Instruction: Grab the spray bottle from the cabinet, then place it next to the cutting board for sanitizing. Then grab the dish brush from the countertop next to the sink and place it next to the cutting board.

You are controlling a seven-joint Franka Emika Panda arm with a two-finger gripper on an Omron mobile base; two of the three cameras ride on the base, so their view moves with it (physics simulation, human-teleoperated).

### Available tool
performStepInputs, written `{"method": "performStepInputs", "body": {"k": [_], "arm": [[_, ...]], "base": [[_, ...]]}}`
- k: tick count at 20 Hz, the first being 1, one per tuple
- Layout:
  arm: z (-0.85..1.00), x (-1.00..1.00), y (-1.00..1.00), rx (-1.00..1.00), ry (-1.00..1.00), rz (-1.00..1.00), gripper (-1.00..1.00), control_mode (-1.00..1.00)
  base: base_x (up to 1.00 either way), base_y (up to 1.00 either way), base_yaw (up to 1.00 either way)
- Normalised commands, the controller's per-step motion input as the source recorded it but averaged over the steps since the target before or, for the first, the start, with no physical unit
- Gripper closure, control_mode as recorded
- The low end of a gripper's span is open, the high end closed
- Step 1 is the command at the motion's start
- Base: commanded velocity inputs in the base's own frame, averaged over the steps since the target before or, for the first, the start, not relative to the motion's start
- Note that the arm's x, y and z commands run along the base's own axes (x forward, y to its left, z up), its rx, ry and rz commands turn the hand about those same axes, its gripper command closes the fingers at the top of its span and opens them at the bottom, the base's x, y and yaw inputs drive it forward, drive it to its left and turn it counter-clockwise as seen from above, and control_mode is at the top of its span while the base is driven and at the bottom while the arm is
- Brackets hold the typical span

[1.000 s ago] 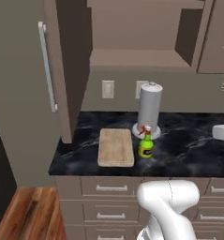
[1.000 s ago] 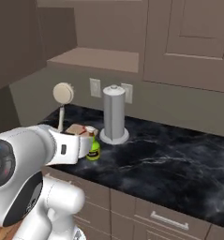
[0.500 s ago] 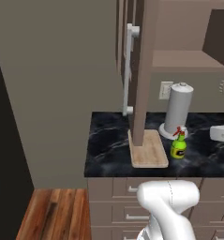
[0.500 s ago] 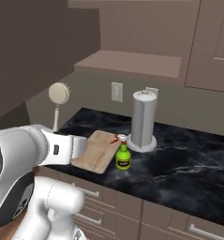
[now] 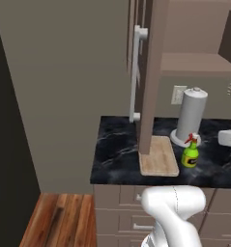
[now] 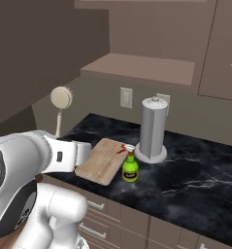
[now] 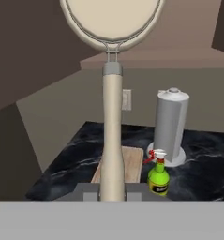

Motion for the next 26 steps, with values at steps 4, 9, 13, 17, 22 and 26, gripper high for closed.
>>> {"method": "performStepInputs", "body": {"k": [4, 9, 13, 17, 22, 26], "arm": [[0.0, 0.0, 0.0, 0.0, 0.0, 0.0, 1.0, 1.0], [-0.03, 0.0, 0.05, -0.01, 0.0, 0.03, 1.0, -1.0], [-0.55, 0.44, 0.38, -0.08, 0.04, 0.04, 1.0, -1.0], [-1.0, 0.97, 0.89, -0.1, 0.23, 0.01, 1.0, -1.0], [-1.0, 1.0, 0.76, -0.1, 0.38, 0.0, 1.0, -1.0], [-0.94, 0.7, 0.06, -0.02, 0.23, 0.06, 1.0, -1.0]], "base": [[0.0, 0.0, 0.24], [-0.03, 0.03, 0.12], [0.0, 0.0, 0.0], [0.0, 0.0, 0.0], [0.0, 0.0, 0.0], [0.0, 0.0, 0.0]]}}
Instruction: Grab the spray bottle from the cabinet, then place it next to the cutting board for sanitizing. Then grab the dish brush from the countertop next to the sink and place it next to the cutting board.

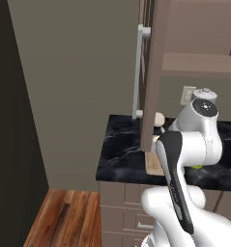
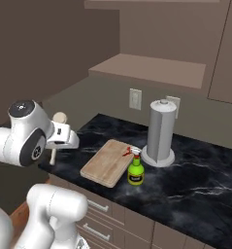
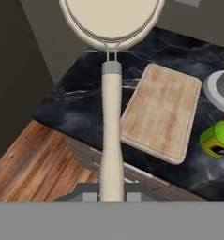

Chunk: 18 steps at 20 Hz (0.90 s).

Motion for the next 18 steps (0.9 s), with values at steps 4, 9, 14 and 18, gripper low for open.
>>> {"method": "performStepInputs", "body": {"k": [4, 9, 14, 18], "arm": [[-0.71, 0.16, -0.24, 0.0, 0.08, 0.22, 1.0, -1.0], [-0.58, 0.1, -0.05, 0.0, 0.01, 0.23, 1.0, -1.0], [-0.61, 0.65, 0.04, 0.0, 0.04, 0.1, 1.0, -1.0], [-0.45, 0.63, 0.0, 0.03, -0.01, 0.0, 1.0, -1.0]], "base": [[0.0, 0.0, 0.0], [0.0, 0.0, 0.0], [0.0, 0.0, 0.0], [0.0, 0.0, 0.0]]}}
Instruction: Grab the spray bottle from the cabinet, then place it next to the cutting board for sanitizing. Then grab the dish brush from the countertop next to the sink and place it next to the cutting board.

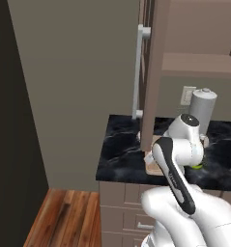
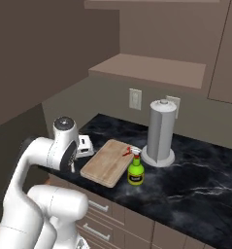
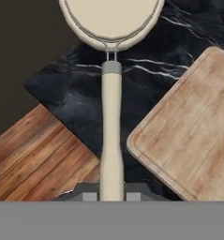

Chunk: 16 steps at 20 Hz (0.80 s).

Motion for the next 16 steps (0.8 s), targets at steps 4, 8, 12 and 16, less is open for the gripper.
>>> {"method": "performStepInputs", "body": {"k": [4, 8, 12, 16], "arm": [[-0.41, 0.73, 0.06, 0.0, 0.0, -0.07, 1.0, -1.0], [-0.32, 0.6, 0.07, 0.0, 0.0, -0.09, 1.0, -1.0], [-0.19, 0.26, 0.03, 0.0, 0.0, -0.26, 1.0, -1.0], [-0.13, 0.07, 0.0, 0.02, 0.0, -0.25, 1.0, -1.0]], "base": [[0.0, 0.0, 0.0], [0.0, 0.0, 0.0], [0.0, 0.0, 0.0], [0.0, 0.0, 0.0]]}}
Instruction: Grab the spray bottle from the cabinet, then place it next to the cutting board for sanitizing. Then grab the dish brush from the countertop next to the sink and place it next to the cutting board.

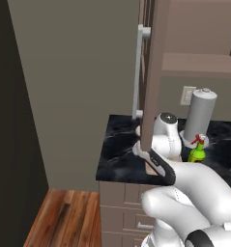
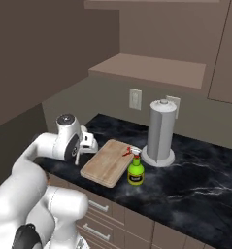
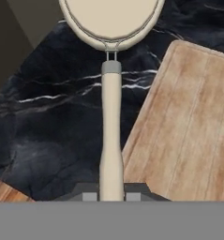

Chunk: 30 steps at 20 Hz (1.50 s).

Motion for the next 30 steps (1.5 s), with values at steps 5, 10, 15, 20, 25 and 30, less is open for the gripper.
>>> {"method": "performStepInputs", "body": {"k": [5, 10, 15, 20, 25, 30], "arm": [[-0.16, 0.0, 0.0, 0.06, 0.0, -0.22, 1.0, -1.0], [-0.18, -0.01, 0.01, 0.09, 0.0, -0.12, 1.0, -1.0], [-0.2, 0.0, 0.16, 0.06, 0.0, -0.01, 1.0, -1.0], [-0.22, 0.0, 0.18, 0.02, 0.0, -0.02, 1.0, -1.0], [-0.3, 0.01, 0.17, 0.0, 0.02, -0.04, 1.0, -1.0], [-0.51, 0.05, 0.12, 0.0, 0.06, -0.02, 1.0, -1.0]], "base": [[0.0, 0.0, 0.0], [0.0, 0.0, 0.0], [0.0, 0.0, 0.0], [0.0, 0.0, 0.0], [0.0, 0.0, 0.0], [0.0, 0.0, 0.0]]}}
